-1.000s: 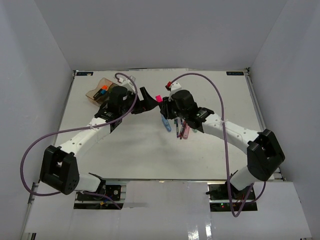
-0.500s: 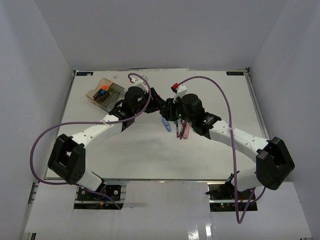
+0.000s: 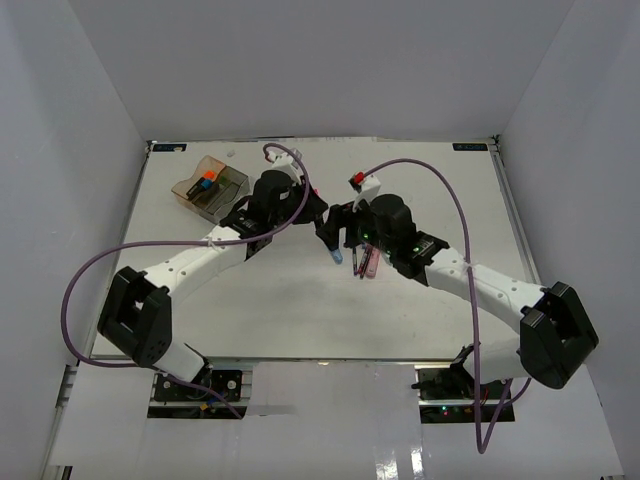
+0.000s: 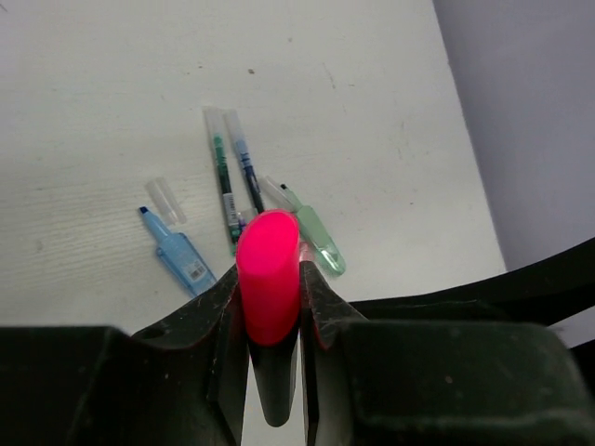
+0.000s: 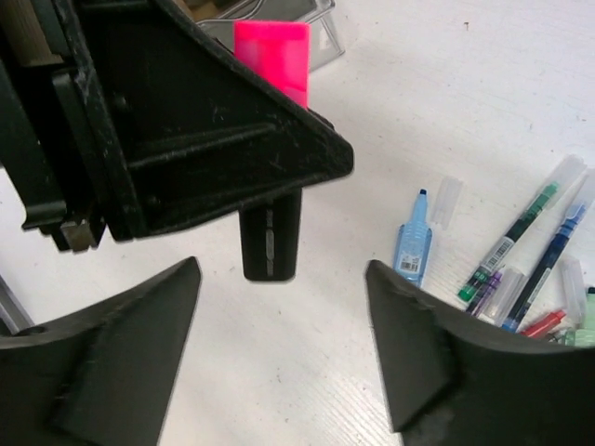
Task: Sort the stationery into containers
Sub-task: Place the pen in the storage box.
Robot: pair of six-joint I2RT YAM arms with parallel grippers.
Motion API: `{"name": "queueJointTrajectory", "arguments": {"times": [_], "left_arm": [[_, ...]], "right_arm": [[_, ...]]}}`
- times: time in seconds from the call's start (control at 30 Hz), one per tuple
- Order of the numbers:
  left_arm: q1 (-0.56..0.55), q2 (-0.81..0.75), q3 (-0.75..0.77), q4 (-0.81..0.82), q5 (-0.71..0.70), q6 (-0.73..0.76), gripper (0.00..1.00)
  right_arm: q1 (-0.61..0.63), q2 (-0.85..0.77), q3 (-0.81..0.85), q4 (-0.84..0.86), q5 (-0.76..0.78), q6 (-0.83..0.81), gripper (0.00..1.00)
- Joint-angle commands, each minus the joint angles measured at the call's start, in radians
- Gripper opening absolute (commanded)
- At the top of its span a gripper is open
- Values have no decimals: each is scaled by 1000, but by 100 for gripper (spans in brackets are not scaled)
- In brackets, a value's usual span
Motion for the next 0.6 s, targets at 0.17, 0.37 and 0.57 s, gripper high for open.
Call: {"name": "queueJointTrajectory", "arguments": {"times": [0.17,0.37,0.57], "left_arm": [[120,24,179,-230,-223,412,11],[298,142,290,-279,-365,866,11],[432,289,421,-264,-418,1076,11]], "right_arm": [[-54,-153,-88,-78,19,-94,91],[-57,-263,-183,-135,43,-184,90],[-59,-312,-253,-139,-3,-207,90]]}}
